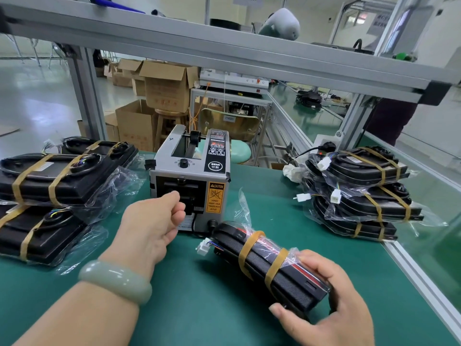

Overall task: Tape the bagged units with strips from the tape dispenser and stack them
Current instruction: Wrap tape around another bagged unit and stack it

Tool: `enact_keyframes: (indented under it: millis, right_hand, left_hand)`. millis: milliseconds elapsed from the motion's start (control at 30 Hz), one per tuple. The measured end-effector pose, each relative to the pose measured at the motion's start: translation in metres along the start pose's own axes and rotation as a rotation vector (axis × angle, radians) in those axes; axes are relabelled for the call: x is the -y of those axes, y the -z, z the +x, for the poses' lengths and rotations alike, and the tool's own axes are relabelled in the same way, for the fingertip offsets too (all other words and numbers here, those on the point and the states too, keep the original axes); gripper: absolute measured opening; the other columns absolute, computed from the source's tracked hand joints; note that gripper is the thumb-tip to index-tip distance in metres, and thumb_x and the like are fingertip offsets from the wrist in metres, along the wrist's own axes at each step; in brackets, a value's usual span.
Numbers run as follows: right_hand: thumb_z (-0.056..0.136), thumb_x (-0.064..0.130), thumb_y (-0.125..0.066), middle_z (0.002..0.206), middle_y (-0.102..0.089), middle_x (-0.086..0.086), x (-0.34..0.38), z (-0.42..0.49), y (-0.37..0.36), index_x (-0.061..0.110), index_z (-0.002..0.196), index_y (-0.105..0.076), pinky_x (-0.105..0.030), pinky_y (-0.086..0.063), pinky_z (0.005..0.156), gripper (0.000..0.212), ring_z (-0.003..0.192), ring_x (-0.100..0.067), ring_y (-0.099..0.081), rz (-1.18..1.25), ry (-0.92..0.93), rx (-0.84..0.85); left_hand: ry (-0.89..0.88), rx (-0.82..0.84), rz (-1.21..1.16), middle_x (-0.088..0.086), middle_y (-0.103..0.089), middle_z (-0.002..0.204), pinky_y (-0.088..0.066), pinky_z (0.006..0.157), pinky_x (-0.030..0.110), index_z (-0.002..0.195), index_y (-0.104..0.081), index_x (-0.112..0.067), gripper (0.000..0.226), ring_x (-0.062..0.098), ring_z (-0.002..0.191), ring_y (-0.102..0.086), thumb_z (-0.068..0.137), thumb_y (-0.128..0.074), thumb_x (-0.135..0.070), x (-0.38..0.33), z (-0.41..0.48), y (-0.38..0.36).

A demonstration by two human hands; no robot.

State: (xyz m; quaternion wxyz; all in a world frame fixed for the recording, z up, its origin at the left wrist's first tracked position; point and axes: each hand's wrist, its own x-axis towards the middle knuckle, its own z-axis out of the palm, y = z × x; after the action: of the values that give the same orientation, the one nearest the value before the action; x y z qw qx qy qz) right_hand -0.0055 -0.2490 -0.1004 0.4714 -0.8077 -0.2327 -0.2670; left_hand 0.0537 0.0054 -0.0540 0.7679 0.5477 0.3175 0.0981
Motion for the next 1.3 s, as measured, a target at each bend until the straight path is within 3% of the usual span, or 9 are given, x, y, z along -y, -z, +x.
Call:
enact_keyframes:
  millis: [367,500,633,800,933,1033,1133,1200,1300]
  right_hand:
    - [0.047,0.041,-0.079,0.115,-0.061,0.019,0.004,-0.002,-0.002,0.023,0.104,-0.062,-0.005,-0.039,0.090,0.063,0.108,0.000,-0.059,0.000,0.039,0.015]
    - [0.046,0.042,-0.079,0.114,-0.062,0.019,0.006,-0.003,-0.002,0.027,0.102,-0.063,-0.005,-0.039,0.090,0.060,0.108,0.000,-0.059,-0.016,0.041,0.018]
    - [0.048,0.042,-0.080,0.113,-0.063,0.017,0.004,-0.004,-0.004,0.020,0.104,-0.063,-0.008,-0.041,0.091,0.063,0.110,-0.003,-0.059,-0.004,0.052,0.016]
    - [0.045,0.039,-0.083,0.115,-0.062,0.019,0.003,-0.004,-0.003,0.037,0.111,-0.058,-0.011,-0.044,0.089,0.070,0.109,-0.004,-0.059,-0.016,0.056,0.033]
    - [0.048,0.042,-0.083,0.117,-0.060,0.019,0.001,-0.006,-0.003,0.041,0.114,-0.055,-0.014,-0.045,0.090,0.071,0.109,-0.007,-0.060,-0.022,0.076,0.036]
    - [0.047,0.036,-0.086,0.117,-0.061,0.019,0.000,-0.004,-0.003,0.040,0.115,-0.056,-0.020,-0.048,0.090,0.074,0.110,-0.009,-0.061,-0.026,0.098,0.040]
    - [0.048,0.033,-0.087,0.115,-0.064,0.015,0.002,-0.005,-0.001,0.026,0.108,-0.063,-0.026,-0.050,0.089,0.066,0.109,-0.013,-0.062,-0.010,0.089,0.059]
    - [0.042,0.027,-0.087,0.111,-0.066,0.017,0.007,-0.003,0.001,0.028,0.103,-0.066,-0.014,-0.047,0.087,0.065,0.105,-0.007,-0.063,0.009,0.026,0.050]
    - [0.035,0.024,-0.083,0.101,-0.067,0.022,0.019,0.004,0.003,0.047,0.102,-0.061,0.001,-0.041,0.075,0.074,0.092,0.005,-0.063,-0.012,-0.127,-0.017]
  left_hand:
    - [-0.009,-0.046,-0.007,-0.003,-0.066,0.069,-0.040,0.070,0.031,0.078,-0.058,-0.018,0.012,0.008,0.055,-0.058,0.085,-0.068,-0.022,-0.005,0.008,-0.009]
    - [-0.024,-0.082,-0.008,-0.001,-0.066,0.069,-0.041,0.064,0.029,0.079,-0.056,-0.017,0.013,0.010,0.054,-0.059,0.084,-0.068,-0.020,-0.004,0.011,-0.010]
    - [-0.068,-0.167,0.008,0.002,-0.065,0.068,-0.036,0.050,0.025,0.074,-0.055,-0.014,0.014,0.009,0.049,-0.058,0.083,-0.065,-0.015,-0.004,0.012,-0.015]
    - [-0.095,-0.213,0.023,-0.001,-0.060,0.059,-0.038,0.049,0.020,0.068,-0.055,-0.012,0.018,0.007,0.047,-0.053,0.085,-0.057,-0.010,-0.002,0.009,-0.019]
    - [-0.050,-0.114,-0.025,-0.003,-0.060,0.063,-0.045,0.059,0.025,0.073,-0.056,-0.014,0.015,0.006,0.049,-0.051,0.088,-0.057,-0.017,0.002,0.003,-0.010]
    - [0.003,0.040,-0.081,-0.009,-0.058,0.049,-0.046,0.063,0.028,0.073,-0.056,-0.018,0.017,0.003,0.041,-0.051,0.090,-0.059,-0.020,0.006,-0.013,0.000]
    - [-0.006,0.138,-0.101,-0.008,-0.058,0.050,-0.047,0.064,0.029,0.070,-0.057,-0.017,0.020,0.003,0.039,-0.051,0.090,-0.060,-0.020,0.014,-0.036,0.011]
    - [-0.012,0.183,-0.135,-0.005,-0.058,0.053,-0.047,0.063,0.030,0.072,-0.058,-0.017,0.018,0.005,0.041,-0.051,0.088,-0.062,-0.023,0.021,-0.052,0.017]
    - [-0.022,0.216,-0.172,-0.002,-0.058,0.054,-0.046,0.061,0.032,0.069,-0.059,-0.016,0.018,0.007,0.041,-0.052,0.075,-0.067,-0.031,0.027,-0.072,0.020]
